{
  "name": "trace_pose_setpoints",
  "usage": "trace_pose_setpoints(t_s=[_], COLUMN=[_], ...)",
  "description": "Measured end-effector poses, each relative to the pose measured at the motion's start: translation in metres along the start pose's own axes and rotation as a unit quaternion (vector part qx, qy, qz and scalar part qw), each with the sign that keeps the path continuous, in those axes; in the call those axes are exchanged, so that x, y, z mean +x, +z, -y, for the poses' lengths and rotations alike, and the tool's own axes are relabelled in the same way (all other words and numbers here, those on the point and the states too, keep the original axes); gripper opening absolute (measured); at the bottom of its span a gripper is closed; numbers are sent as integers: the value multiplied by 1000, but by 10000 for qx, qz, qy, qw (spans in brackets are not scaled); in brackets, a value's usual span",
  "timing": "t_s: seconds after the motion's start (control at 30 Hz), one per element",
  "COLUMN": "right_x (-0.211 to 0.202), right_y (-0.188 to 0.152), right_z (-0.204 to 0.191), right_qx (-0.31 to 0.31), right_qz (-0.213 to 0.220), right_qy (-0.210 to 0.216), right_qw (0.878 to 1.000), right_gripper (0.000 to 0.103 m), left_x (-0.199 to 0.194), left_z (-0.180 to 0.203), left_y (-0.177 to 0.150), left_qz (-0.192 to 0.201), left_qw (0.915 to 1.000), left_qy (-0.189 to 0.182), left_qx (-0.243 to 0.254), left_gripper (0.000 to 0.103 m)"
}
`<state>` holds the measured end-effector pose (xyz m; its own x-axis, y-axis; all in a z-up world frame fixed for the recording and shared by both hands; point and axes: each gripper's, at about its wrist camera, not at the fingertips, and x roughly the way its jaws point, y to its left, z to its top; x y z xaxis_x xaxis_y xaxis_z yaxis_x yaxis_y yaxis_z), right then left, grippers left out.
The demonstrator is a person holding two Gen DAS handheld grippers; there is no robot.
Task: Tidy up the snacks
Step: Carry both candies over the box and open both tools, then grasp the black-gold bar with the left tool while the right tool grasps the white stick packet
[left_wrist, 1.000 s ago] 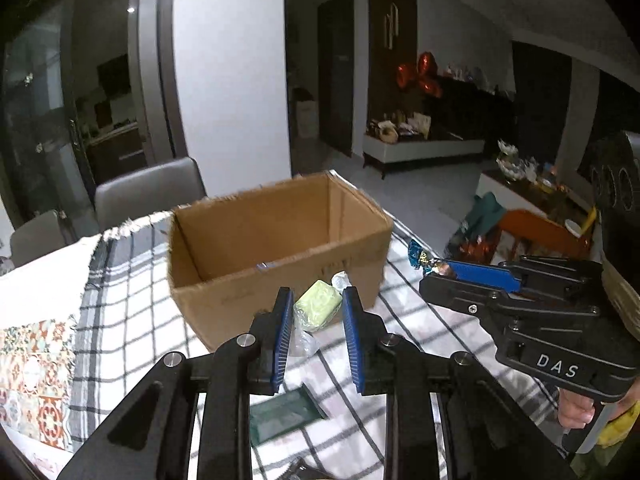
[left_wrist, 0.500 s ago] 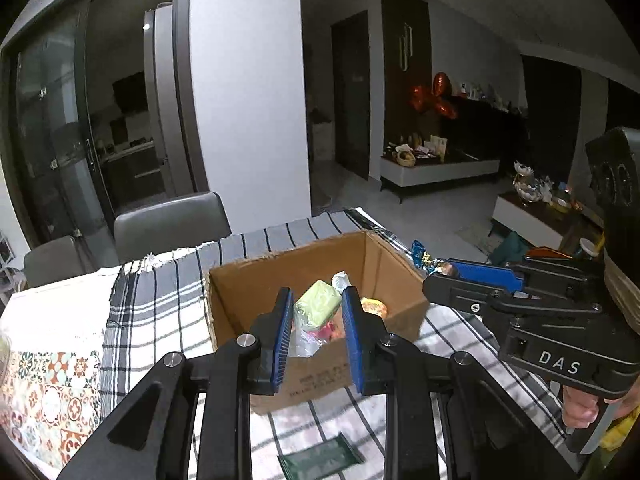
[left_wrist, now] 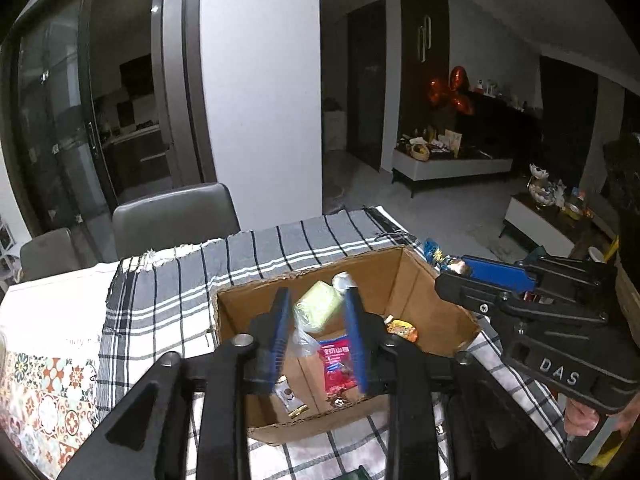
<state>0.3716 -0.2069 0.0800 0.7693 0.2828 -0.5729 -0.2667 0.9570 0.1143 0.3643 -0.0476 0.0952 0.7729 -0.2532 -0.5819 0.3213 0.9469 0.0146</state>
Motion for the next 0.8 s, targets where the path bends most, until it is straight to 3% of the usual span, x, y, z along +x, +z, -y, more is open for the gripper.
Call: trace_pose_setpoints(t_s=[0.07,0.3,0.8], right_x=[-2,-22,-93], right_y=[-2,-11,-70], right_z=[-1,-3,-22], right_qx=[-37,107,514], right_qz=[18,86,265], right_qy=[-106,-208,-453], right_qw=[9999,9997,9973], right_gripper=[38,38,38], left_x=[-3,-23,-94], left_z=[0,4,31], left_y=[-3,-16,-72], left_qz=[39,20,212], left_qw=[10000,9998,9989], left_qy=[68,197,334], left_qx=[-19,-89,-249], left_gripper=[41,43,44])
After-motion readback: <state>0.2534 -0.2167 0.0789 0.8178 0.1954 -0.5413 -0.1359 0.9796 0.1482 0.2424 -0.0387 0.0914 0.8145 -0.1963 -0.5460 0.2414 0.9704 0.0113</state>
